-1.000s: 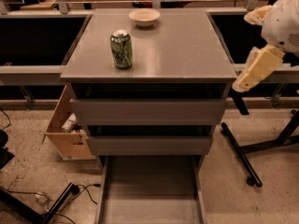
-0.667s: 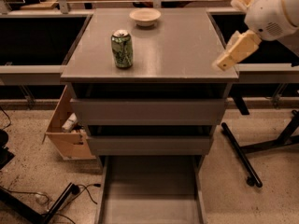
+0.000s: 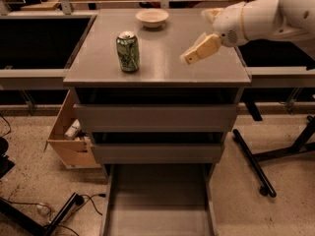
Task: Place green can into bottom drawer
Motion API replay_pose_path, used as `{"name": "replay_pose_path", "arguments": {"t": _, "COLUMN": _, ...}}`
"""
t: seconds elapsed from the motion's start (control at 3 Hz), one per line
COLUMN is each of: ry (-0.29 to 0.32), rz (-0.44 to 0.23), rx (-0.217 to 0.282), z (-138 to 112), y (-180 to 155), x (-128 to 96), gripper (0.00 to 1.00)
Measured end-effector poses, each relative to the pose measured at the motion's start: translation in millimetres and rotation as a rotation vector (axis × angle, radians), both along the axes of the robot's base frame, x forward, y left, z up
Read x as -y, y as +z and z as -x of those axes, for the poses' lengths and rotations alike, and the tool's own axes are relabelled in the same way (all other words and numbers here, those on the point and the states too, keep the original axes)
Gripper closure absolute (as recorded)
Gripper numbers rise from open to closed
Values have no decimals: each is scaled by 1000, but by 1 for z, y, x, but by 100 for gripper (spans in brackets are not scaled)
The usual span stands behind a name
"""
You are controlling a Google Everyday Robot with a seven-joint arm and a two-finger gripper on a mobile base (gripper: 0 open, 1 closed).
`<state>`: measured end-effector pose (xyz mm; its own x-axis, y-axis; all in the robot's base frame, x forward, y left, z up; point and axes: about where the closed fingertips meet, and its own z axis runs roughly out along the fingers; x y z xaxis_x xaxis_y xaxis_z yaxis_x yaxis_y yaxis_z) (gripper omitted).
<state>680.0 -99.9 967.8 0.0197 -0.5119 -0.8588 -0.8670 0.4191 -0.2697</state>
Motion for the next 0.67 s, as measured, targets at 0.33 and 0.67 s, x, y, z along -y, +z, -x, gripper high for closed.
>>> {"name": "replay_pose_path", "arguments": {"t": 0.33, "ry": 3, "rz": -8, "rx": -13, "z": -3, "y": -8, "x": -1, "gripper": 0}}
{"name": "replay_pose_path", "arguments": {"t": 0.67, "ry": 26, "rz": -50, "rx": -12, "z": -3, "y": -23, "x": -19, "gripper": 0}}
